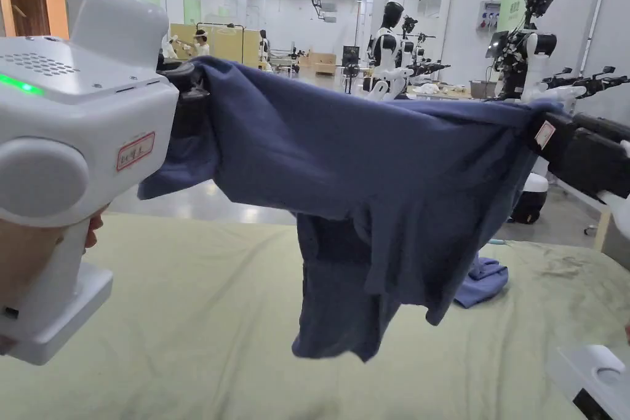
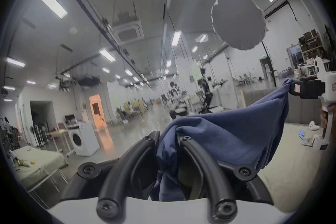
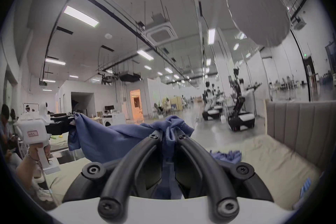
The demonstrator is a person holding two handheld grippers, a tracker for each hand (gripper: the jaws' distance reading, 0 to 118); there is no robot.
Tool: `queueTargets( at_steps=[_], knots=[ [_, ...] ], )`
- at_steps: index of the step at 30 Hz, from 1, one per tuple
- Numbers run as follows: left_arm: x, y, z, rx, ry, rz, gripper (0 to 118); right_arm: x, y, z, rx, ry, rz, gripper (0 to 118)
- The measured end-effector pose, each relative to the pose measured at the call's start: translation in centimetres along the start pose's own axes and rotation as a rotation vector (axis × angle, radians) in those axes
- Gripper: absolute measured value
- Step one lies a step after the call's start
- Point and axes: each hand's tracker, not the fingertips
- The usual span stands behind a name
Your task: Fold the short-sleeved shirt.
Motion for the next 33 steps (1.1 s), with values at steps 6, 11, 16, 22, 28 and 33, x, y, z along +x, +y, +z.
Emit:
queueTargets(
  at_steps=[6,11,16,22,28,33],
  knots=[
    [2.8,-7.4,1.3,-0.184,-0.075,-0.037,18,-0.5,-5.6,2.3,-0.122,-0.021,0.037,13],
    [5.9,-18.1,4.9,-0.521,-0.216,0.027,18,0.4,-14.1,7.9,-0.401,-0.020,-0.036,13],
    [9.0,-26.4,10.3,-0.865,-0.358,-0.046,19,1.0,-20.2,13.1,-0.727,-0.033,-0.128,13],
    [10.6,-31.2,13.2,-1.013,-0.356,-0.013,20,2.3,-27.5,14.1,-1.096,-0.102,-0.173,13],
    [7.1,-27.7,14.2,-0.909,-0.232,0.147,92,2.1,-25.6,14.4,-0.966,-0.139,-0.141,89],
    [1.0,-20.5,18.3,-0.522,0.058,0.377,118,1.2,-17.3,15.6,-0.550,-0.183,-0.070,117]
  ],
)
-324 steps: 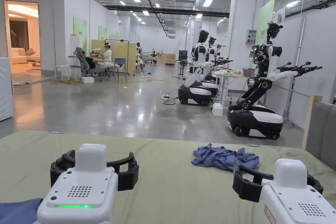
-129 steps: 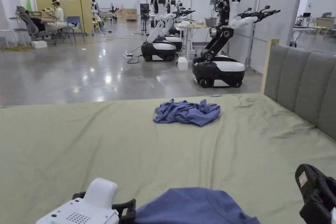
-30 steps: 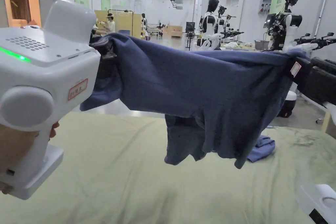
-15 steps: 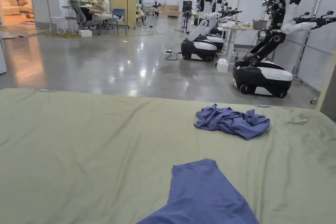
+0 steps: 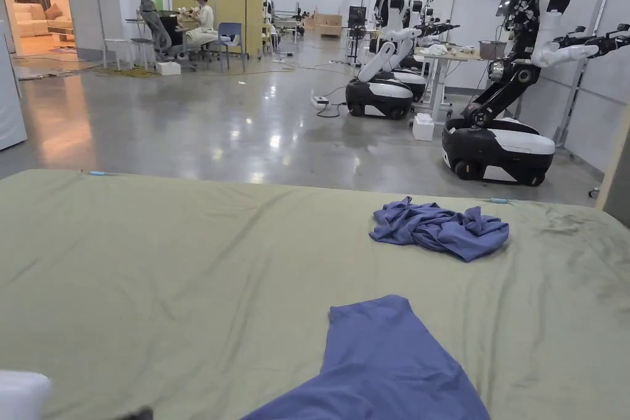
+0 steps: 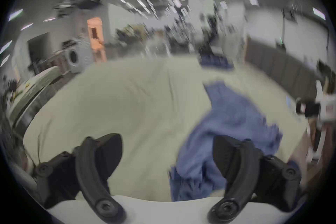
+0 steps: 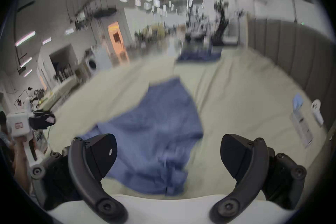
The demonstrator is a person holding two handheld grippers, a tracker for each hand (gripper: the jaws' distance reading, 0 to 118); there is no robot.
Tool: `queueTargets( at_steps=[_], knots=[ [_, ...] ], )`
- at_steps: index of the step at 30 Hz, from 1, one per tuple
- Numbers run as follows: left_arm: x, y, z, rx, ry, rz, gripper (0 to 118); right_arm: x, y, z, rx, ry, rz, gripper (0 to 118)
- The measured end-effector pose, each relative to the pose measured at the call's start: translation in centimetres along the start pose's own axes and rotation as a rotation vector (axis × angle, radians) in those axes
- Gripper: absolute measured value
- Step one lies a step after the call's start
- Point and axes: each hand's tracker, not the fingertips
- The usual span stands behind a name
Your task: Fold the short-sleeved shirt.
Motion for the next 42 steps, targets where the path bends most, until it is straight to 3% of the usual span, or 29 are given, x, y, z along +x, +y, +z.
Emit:
queueTargets(
  at_steps=[4,6,7,8,9,10,11,14,19,20,21,22,23,24,27,29,32,33,34,35,36,38,39,40,41,42],
  knots=[
    [-0.9,0.6,5.1,0.347,0.152,0.171,118,-1.0,2.2,2.7,0.191,0.017,-0.013,118],
    [-0.8,0.2,6.4,0.299,0.124,0.152,118,-1.6,2.1,3.6,0.233,0.052,-0.010,115],
    [-0.5,-0.3,6.6,0.287,0.094,0.147,118,-1.9,1.8,4.0,0.249,0.068,-0.002,108],
    [-0.1,-0.9,7.0,0.290,0.066,0.133,117,-2.2,1.4,4.1,0.253,0.056,-0.005,85],
    [0.4,-1.5,7.6,0.306,0.060,0.117,93,-2.7,0.9,4.2,0.262,0.032,-0.002,26],
    [1.1,-1.8,7.7,0.303,0.055,0.095,41,-3.0,0.4,4.4,0.288,-0.016,0.011,4],
    [1.6,-2.2,7.6,0.260,0.067,0.050,0,-3.1,0.0,4.4,0.285,0.031,0.021,4],
    [1.7,-2.7,6.6,0.166,0.013,0.017,0,-3.7,-0.5,4.5,0.268,0.047,0.040,4],
    [-0.8,-1.0,0.3,-0.108,-0.133,0.175,0,-3.3,0.1,4.6,0.277,0.050,0.059,4],
    [-1.0,-0.8,-1.9,-0.225,-0.120,0.201,12,-3.0,0.3,4.6,0.278,0.054,0.046,4],
    [-1.1,-1.0,-3.7,-0.310,-0.090,0.206,68,-2.8,0.3,4.6,0.280,0.058,0.032,4],
    [-1.1,-1.4,-6.1,-0.399,-0.035,0.212,114,-2.6,0.1,4.6,0.281,0.064,0.020,4],
    [-0.9,-2.1,-8.4,-0.545,0.026,0.169,118,-2.4,0.0,4.6,0.280,0.064,0.014,4],
    [-0.9,-3.2,-9.6,-0.623,-0.010,0.155,118,-2.3,-0.1,4.6,0.279,0.059,0.011,4],
    [0.7,-5.7,-13.4,-0.726,0.068,-0.017,118,-1.7,-0.7,4.4,0.267,0.044,0.008,4],
    [2.1,-6.9,-14.1,-0.752,0.049,-0.075,99,-1.3,-1.0,4.1,0.242,0.032,0.004,4],
    [3.7,-7.9,-13.1,-0.685,-0.050,-0.006,49,-0.6,-1.3,3.5,0.207,0.014,0.004,4],
    [4.1,-7.8,-13.0,-0.666,-0.050,-0.023,41,-0.4,-1.4,3.2,0.196,0.012,0.002,4],
    [4.7,-7.9,-13.2,-0.661,-0.076,-0.036,41,-0.4,-1.4,2.8,0.181,0.012,0.001,4],
    [5.2,-8.2,-13.3,-0.657,-0.095,-0.042,21,-0.4,-1.3,2.3,0.164,0.015,0.000,4],
    [5.5,-8.4,-13.4,-0.660,-0.062,-0.065,13,-0.5,-1.0,1.7,0.139,0.025,0.000,4],
    [5.1,-8.6,-13.6,-0.633,-0.062,-0.102,7,-0.8,0.1,-0.4,0.100,0.042,0.019,4],
    [4.7,-8.6,-13.5,-0.630,-0.069,-0.087,6,-0.8,0.8,-1.5,0.078,0.051,0.042,13],
    [4.0,-8.3,-13.2,-0.622,-0.082,-0.052,6,-0.9,1.8,-3.2,0.030,0.058,0.072,33],
    [3.5,-8.1,-12.8,-0.596,-0.109,-0.008,5,-0.8,2.9,-5.6,-0.053,0.055,0.091,65],
    [3.1,-7.9,-12.4,-0.580,-0.108,0.010,5,-0.7,3.4,-8.0,-0.104,0.057,0.097,110]
  ],
)
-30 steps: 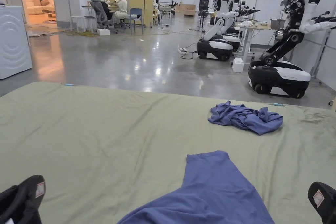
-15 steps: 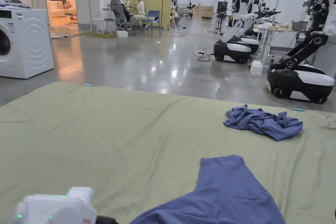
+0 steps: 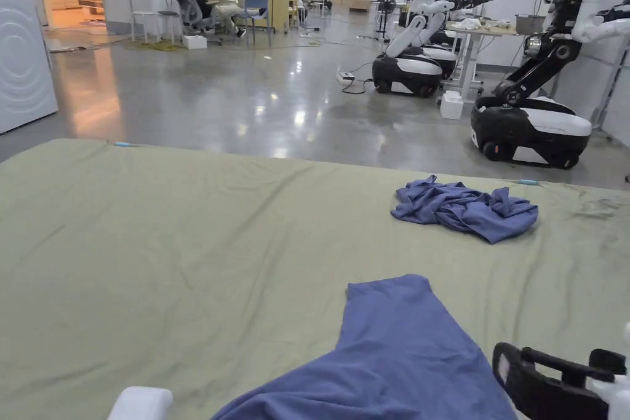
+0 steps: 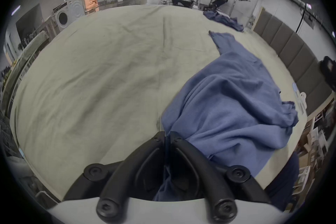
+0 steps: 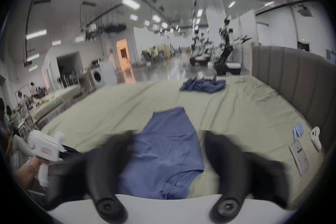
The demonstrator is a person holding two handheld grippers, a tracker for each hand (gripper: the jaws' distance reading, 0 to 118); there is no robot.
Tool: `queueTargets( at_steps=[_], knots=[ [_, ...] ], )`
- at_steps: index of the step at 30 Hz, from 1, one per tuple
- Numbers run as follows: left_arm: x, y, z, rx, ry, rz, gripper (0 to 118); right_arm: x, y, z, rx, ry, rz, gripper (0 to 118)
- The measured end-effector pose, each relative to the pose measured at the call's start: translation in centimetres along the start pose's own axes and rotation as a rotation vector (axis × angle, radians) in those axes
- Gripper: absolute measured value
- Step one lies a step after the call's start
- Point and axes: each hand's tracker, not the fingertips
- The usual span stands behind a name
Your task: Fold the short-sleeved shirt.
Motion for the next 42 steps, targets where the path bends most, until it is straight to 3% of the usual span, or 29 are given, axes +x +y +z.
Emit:
queueTargets(
  at_steps=[1,6,8,10,12,13,14,15,16,17,20,21,23,25,30,37,42],
  knots=[
    [-0.2,-0.2,0.8,0.013,-0.006,0.019,5,0.4,0.5,-2.7,-0.041,0.008,0.010,118],
    [-1.5,-0.6,2.1,0.031,-0.052,0.082,5,3.0,0.2,-16.9,-0.361,-0.087,0.100,118],
    [-1.8,-0.7,2.0,0.034,-0.059,0.094,5,4.1,-1.0,-21.9,-0.495,-0.124,0.090,112],
    [-1.7,-0.7,1.9,0.040,-0.046,0.096,5,5.0,-2.1,-24.9,-0.579,-0.159,0.076,97],
    [-1.7,-0.7,1.8,0.044,-0.050,0.099,5,5.6,-2.4,-26.1,-0.613,-0.115,-0.001,92],
    [-1.7,-0.7,1.8,0.047,-0.048,0.096,5,5.5,-2.3,-25.6,-0.574,-0.141,-0.025,85],
    [-1.7,-0.7,1.8,0.050,-0.046,0.094,5,5.4,-2.0,-24.6,-0.551,-0.141,-0.026,64],
    [-1.6,-0.8,1.8,0.060,-0.044,0.092,4,5.1,-1.8,-23.9,-0.510,-0.113,-0.015,19],
    [-1.5,-0.9,1.9,0.069,-0.044,0.089,4,4.8,-1.6,-22.7,-0.460,-0.153,0.043,5],
    [-1.5,-1.0,2.0,0.079,-0.044,0.086,4,4.9,-1.5,-21.6,-0.423,-0.115,0.041,5],
    [-1.2,-1.3,2.5,0.105,-0.039,0.069,3,4.9,-0.9,-16.9,-0.295,0.004,-0.097,5],
    [-1.2,-1.5,2.8,0.123,-0.040,0.067,3,4.8,-0.8,-15.3,-0.226,0.037,-0.093,5],
    [-1.0,-1.9,3.7,0.151,-0.051,0.070,3,4.0,-0.6,-11.4,-0.108,0.021,-0.064,5],
    [-0.7,-2.5,5.0,0.201,-0.051,0.060,3,3.5,-0.7,-7.2,0.009,0.071,-0.122,5],
    [0.3,-4.4,8.1,0.303,-0.048,0.016,2,1.3,-1.6,3.0,0.258,0.093,-0.173,5],
    [2.2,-6.7,11.3,0.403,-0.055,-0.003,2,-1.5,-3.4,11.7,0.393,0.069,-0.197,5],
    [1.7,-3.5,10.1,0.410,-0.108,0.010,2,0.4,-0.5,9.0,0.400,0.066,-0.205,5]
  ],
)
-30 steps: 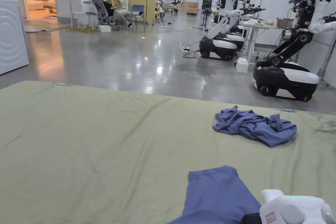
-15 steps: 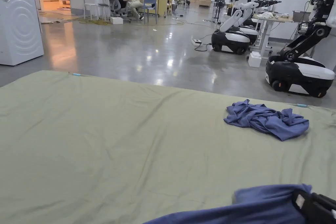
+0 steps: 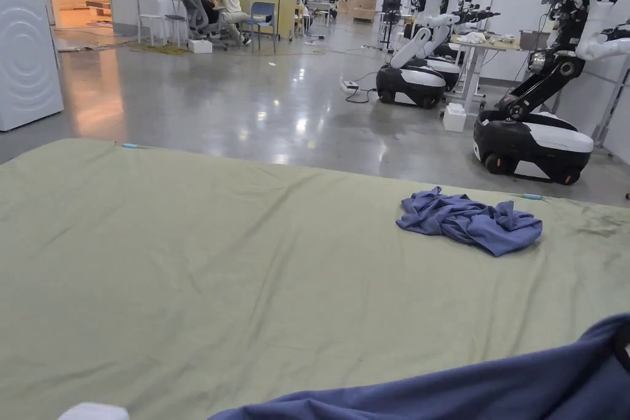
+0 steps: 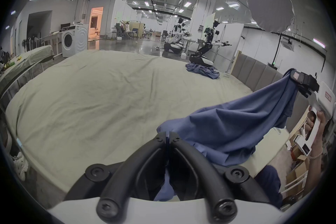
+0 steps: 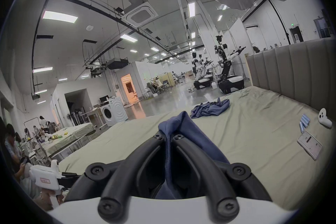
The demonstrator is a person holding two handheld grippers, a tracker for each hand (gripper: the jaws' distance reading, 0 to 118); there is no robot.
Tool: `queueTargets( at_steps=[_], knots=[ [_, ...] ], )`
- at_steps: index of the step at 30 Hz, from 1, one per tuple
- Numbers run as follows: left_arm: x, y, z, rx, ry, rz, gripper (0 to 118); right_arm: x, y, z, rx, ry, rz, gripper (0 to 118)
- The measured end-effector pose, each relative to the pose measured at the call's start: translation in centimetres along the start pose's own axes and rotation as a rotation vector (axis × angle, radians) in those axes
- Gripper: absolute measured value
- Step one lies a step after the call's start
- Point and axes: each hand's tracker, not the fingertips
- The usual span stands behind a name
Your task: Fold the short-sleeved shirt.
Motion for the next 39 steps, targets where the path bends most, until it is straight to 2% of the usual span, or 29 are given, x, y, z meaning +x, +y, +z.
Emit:
queueTargets(
  at_steps=[4,8,9,11,16,20,24,30,36,39],
  knots=[
    [-0.8,4.4,-5.2,-0.004,-0.053,0.019,2,-0.4,2.9,-6.7,0.004,0.036,0.014,5],
    [-0.4,10.1,-10.4,0.033,-0.055,-0.048,1,-0.4,6.5,-14.2,0.008,0.084,-0.042,5],
    [-0.4,11.5,-11.2,0.043,-0.059,-0.056,1,-0.8,7.4,-15.7,0.014,0.077,-0.030,5],
    [0.1,15.1,-12.6,0.085,-0.055,-0.088,1,-1.9,10.2,-18.2,0.074,0.078,0.044,5],
    [0.8,24.5,-12.3,0.295,0.010,-0.201,1,-4.7,17.4,-20.3,0.256,0.111,0.123,5],
    [0.7,27.5,-12.3,0.396,0.005,-0.152,1,-4.7,18.5,-19.6,0.303,0.139,0.121,5],
    [0.4,25.1,-12.3,0.403,-0.015,-0.110,1,-3.5,15.8,-17.9,0.290,0.151,0.102,5],
    [0.1,17.1,-10.6,0.302,-0.002,-0.173,1,-2.4,9.1,-12.1,0.172,0.168,0.088,5],
    [-0.8,8.0,-6.0,0.092,-0.012,-0.212,1,-1.5,2.3,-4.1,-0.040,0.154,0.088,5],
    [-0.1,3.4,-3.0,0.035,0.037,-0.328,1,-1.3,-0.7,-0.8,-0.190,0.132,0.119,5]
  ],
)
